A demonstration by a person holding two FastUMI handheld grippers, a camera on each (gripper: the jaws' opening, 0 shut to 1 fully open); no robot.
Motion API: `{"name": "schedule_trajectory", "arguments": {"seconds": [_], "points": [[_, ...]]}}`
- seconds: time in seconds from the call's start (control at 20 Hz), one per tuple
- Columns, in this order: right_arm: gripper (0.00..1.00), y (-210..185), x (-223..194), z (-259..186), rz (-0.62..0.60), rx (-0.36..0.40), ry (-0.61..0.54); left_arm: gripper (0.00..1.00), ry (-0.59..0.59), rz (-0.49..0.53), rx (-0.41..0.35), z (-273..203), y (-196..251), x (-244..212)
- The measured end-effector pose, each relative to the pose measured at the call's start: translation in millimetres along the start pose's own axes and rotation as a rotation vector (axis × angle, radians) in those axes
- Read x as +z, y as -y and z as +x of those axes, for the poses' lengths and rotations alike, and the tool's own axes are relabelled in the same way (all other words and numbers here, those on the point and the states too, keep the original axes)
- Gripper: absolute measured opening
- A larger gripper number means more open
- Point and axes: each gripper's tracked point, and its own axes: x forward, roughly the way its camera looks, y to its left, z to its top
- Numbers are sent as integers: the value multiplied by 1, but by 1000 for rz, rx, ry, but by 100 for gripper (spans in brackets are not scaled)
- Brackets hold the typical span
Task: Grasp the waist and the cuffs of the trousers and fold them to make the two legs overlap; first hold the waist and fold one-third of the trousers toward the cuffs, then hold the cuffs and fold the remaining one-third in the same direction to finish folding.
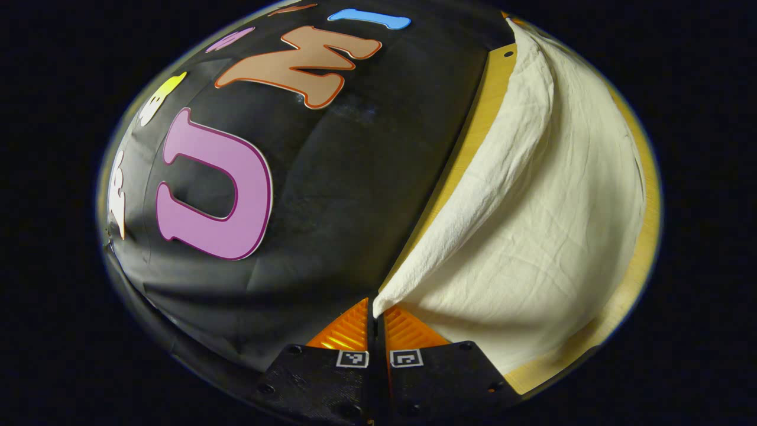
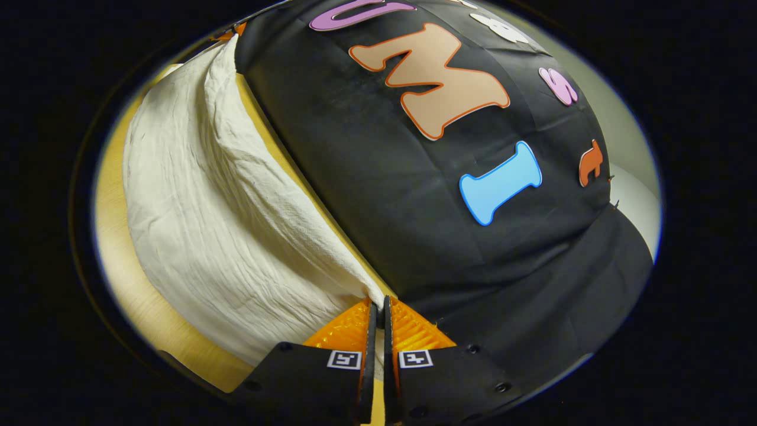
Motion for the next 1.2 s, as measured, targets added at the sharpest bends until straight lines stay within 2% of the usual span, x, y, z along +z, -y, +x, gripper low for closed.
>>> {"name": "schedule_trajectory", "arguments": {"seconds": [0.45, 0.5, 0.55, 0.6, 0.7, 0.75, 0.85, 1.05, 1.2], "points": [[11, -63, -28, 47, 83, 83, -148, 0, 2, -74, -94, 45, 57, -1], [5, -66, -30, 45, 104, 92, -155, 0, 5, -89, -108, 46, 61, 2], [31, -65, -28, 43, 119, 95, -157, 21, 5, -110, -127, 44, 67, 0], [27, -63, -27, 40, 143, 98, -154, 47, 3, -134, -141, 40, 71, 2], [76, -62, -22, 31, 236, 115, -139, 100, 5, -188, -119, 29, 70, 4], [100, -59, -22, 27, 284, 107, -143, 94, 4, -225, -101, 25, 63, 5], [98, -51, -32, 15, 420, 101, -163, 95, 11, -316, -76, 10, 59, 9], [100, -50, -57, -5, 776, 102, -255, 95, 35, -497, -47, -27, 54, 24], [100, -43, -89, -10, 946, 36, -333, 95, 52, -620, -31, -51, 51, 34]]}}
